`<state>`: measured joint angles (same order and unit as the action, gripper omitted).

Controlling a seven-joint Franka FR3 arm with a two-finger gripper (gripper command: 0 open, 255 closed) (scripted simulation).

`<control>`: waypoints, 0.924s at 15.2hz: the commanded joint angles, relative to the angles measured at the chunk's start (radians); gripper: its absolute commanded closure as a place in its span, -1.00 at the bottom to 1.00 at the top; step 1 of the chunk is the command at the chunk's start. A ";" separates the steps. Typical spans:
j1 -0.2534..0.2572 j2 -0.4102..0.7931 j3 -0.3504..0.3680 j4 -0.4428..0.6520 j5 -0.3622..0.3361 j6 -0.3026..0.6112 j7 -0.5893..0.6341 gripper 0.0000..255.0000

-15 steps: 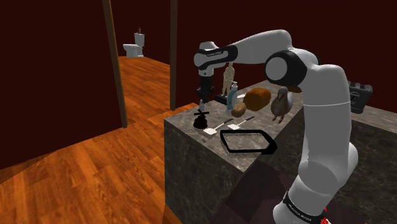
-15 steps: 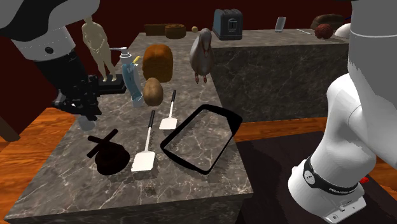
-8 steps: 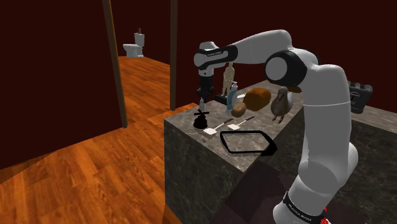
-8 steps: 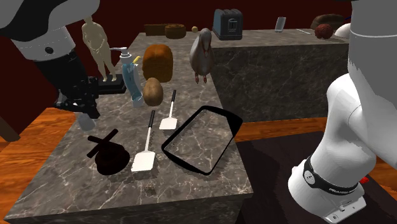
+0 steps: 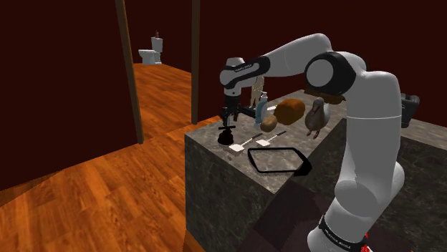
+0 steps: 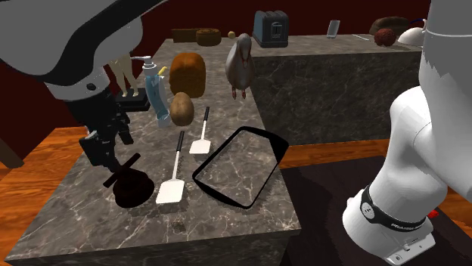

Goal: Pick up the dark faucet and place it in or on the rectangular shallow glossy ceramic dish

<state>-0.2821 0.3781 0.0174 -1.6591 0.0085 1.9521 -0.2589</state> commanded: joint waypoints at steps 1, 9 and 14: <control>-0.001 0.002 0.002 -0.027 0.002 0.030 -0.012 -1.00; -0.001 0.020 0.002 -0.065 0.001 0.085 -0.011 -1.00; -0.001 0.020 0.002 -0.065 0.001 0.085 -0.011 1.00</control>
<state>-0.2832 0.3970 0.0195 -1.7230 0.0099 2.0369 -0.2704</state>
